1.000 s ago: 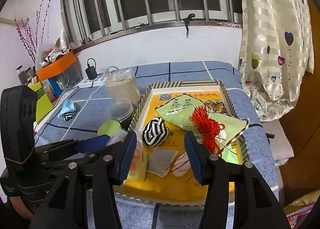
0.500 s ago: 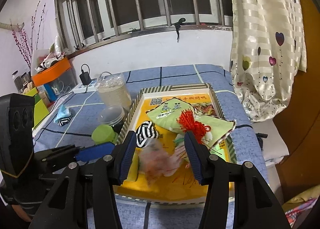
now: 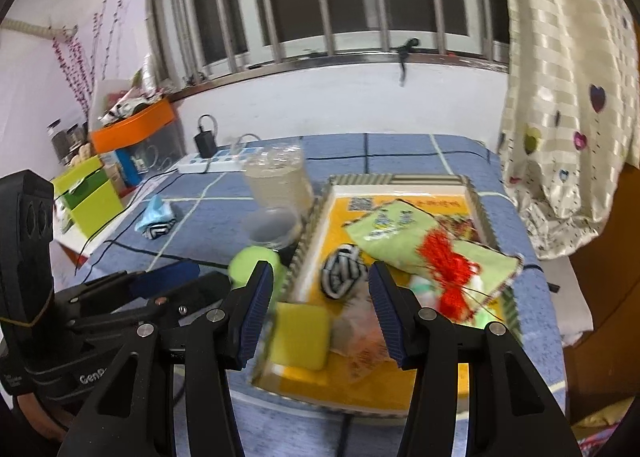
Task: Organize soft objects
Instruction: 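Lower the plastic bag into the box and open the left tool, then move both tools back toward the blue mask and striped sock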
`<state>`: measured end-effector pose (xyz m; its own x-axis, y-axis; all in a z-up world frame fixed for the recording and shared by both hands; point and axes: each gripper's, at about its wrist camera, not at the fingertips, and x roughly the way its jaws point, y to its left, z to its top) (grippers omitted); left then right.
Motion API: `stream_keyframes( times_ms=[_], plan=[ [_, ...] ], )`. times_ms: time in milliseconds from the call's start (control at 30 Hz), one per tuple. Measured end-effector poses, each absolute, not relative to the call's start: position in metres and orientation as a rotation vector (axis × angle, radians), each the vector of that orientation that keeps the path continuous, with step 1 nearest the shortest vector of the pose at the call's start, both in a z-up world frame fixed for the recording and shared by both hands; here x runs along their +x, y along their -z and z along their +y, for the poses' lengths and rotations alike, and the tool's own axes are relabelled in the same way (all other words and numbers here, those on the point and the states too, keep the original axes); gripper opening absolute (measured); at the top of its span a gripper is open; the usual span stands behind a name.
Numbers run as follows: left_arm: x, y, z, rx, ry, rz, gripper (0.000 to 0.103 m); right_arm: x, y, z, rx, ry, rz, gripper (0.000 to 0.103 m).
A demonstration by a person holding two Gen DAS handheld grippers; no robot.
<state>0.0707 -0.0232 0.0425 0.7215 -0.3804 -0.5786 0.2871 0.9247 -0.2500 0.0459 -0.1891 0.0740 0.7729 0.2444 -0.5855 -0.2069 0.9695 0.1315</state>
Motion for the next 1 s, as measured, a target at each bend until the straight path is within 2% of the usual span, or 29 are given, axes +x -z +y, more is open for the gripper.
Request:
stream_keyframes(
  times_ms=[633, 1000],
  plan=[
    [0.061, -0.053, 0.091, -0.190, 0.002, 0.616, 0.044, 0.074, -0.084, -0.071, -0.067, -0.505, 0.642, 0.051],
    [0.068, -0.049, 0.164, -0.256, -0.155, 0.601, 0.044, 0.109, -0.071, -0.007, -0.112, -0.604, 0.680, 0.051]
  ],
)
